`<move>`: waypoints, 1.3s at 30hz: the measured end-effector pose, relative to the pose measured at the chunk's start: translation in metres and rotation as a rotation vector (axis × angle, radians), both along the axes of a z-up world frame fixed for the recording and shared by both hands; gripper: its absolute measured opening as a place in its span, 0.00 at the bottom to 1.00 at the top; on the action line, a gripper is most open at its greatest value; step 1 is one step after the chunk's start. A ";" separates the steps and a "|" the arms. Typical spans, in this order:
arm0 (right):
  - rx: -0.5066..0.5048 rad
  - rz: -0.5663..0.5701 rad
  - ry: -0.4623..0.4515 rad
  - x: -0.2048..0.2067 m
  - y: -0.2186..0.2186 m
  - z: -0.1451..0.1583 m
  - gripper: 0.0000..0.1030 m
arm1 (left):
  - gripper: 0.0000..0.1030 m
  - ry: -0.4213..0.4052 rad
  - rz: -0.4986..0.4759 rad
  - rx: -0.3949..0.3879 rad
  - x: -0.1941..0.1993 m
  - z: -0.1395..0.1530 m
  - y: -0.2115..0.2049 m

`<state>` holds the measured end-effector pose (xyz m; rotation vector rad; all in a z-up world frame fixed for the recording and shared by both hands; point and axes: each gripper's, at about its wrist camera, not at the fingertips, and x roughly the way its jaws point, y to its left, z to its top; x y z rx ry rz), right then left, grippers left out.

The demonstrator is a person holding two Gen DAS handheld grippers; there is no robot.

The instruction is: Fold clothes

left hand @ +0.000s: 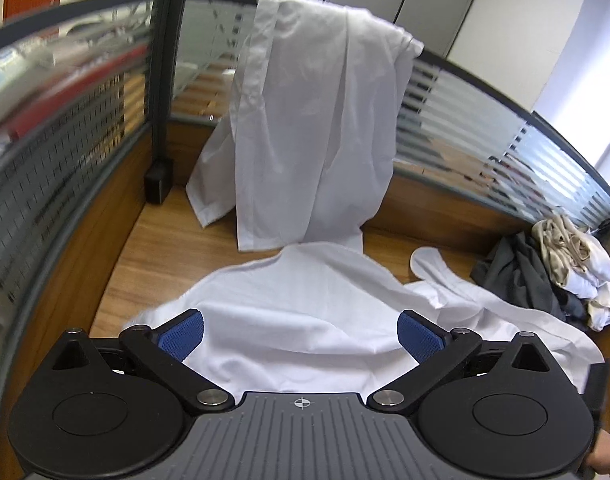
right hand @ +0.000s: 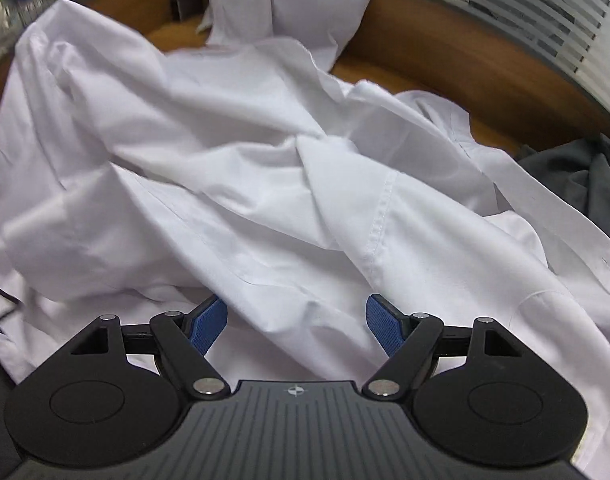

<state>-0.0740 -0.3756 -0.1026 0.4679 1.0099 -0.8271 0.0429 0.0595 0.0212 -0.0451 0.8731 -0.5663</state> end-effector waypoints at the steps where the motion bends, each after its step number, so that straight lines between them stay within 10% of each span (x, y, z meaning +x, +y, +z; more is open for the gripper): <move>1: -0.001 0.000 0.017 0.000 -0.001 -0.003 0.75 | 1.00 -0.008 -0.002 -0.003 -0.001 0.004 0.000; 5: 0.009 -0.008 0.047 -0.002 -0.004 -0.011 0.50 | 1.00 -0.006 -0.029 -0.014 -0.005 0.004 -0.003; 7: 0.026 -0.033 0.032 -0.004 -0.007 -0.007 0.14 | 1.00 0.001 -0.052 0.001 -0.008 -0.003 -0.008; 10: 0.046 -0.117 -0.034 -0.012 -0.013 0.010 0.07 | 1.00 -0.001 -0.100 0.077 -0.014 -0.023 -0.021; 34: -0.112 -0.259 -0.874 -0.113 -0.016 0.299 0.03 | 0.98 0.004 -0.402 0.044 -0.040 -0.086 -0.104; 36: -0.133 -0.254 -0.910 -0.120 -0.015 0.315 0.03 | 0.79 -0.011 -0.421 0.024 -0.039 -0.083 -0.113; 38: -0.157 -0.254 -0.940 -0.127 -0.013 0.331 0.03 | 0.27 -0.045 -0.398 0.062 -0.040 -0.080 -0.123; 39: -0.170 -0.261 -0.955 -0.131 -0.011 0.338 0.03 | 0.18 -0.059 -0.381 0.072 -0.038 -0.077 -0.125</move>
